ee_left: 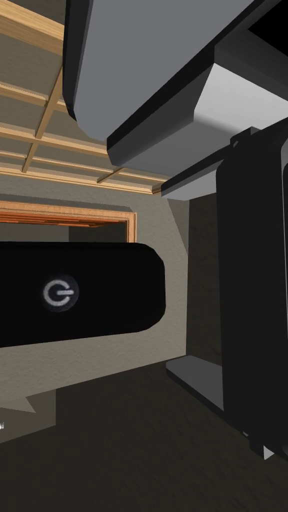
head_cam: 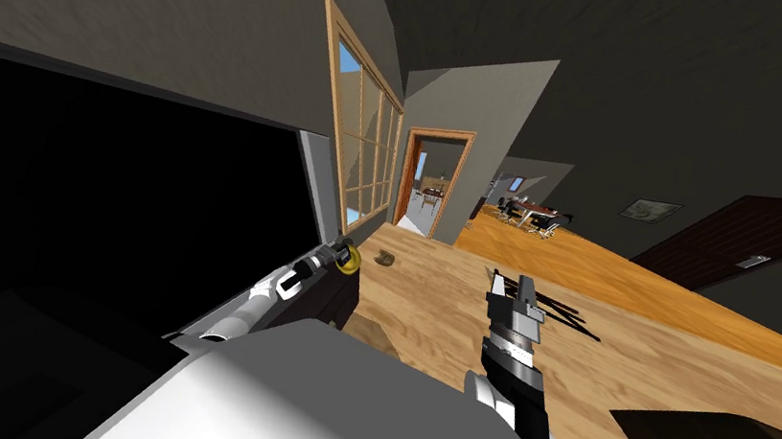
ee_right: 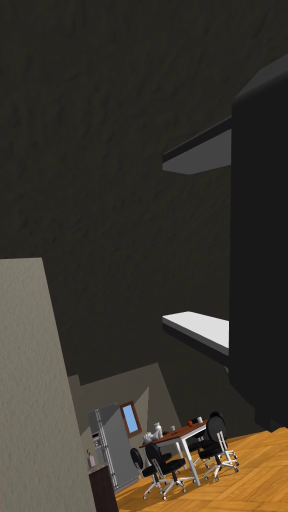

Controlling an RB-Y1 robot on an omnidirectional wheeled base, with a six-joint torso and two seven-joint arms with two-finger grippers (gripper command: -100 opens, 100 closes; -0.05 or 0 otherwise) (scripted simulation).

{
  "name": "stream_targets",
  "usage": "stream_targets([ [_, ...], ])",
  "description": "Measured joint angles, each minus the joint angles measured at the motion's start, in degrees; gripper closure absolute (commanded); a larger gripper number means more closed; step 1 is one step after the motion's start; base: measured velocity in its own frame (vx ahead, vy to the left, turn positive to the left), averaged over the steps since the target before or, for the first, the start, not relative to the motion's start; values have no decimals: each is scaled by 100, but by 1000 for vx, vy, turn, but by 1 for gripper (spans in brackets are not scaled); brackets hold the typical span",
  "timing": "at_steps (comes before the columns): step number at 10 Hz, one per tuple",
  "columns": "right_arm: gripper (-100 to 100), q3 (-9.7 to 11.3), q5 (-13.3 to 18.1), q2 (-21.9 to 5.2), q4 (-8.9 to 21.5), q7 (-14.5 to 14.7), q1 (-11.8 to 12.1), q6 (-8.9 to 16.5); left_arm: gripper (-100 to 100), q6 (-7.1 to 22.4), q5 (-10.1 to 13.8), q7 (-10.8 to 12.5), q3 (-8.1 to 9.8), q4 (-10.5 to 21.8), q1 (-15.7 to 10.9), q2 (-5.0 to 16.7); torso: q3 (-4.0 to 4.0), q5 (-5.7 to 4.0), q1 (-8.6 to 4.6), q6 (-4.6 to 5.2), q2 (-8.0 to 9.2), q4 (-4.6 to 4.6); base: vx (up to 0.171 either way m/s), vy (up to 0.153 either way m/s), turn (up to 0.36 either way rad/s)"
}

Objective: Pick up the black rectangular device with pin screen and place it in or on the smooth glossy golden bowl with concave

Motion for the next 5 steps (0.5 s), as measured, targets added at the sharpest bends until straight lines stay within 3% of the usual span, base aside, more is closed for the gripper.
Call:
stream_targets([
  [5, 0, 0, 0, 0, 0, 0, 1, 0, 0, -1, 0, -2, 0, 1, 1, -1, -11, 2, 8, 0, -19, -5, 0, 0, 0],
])
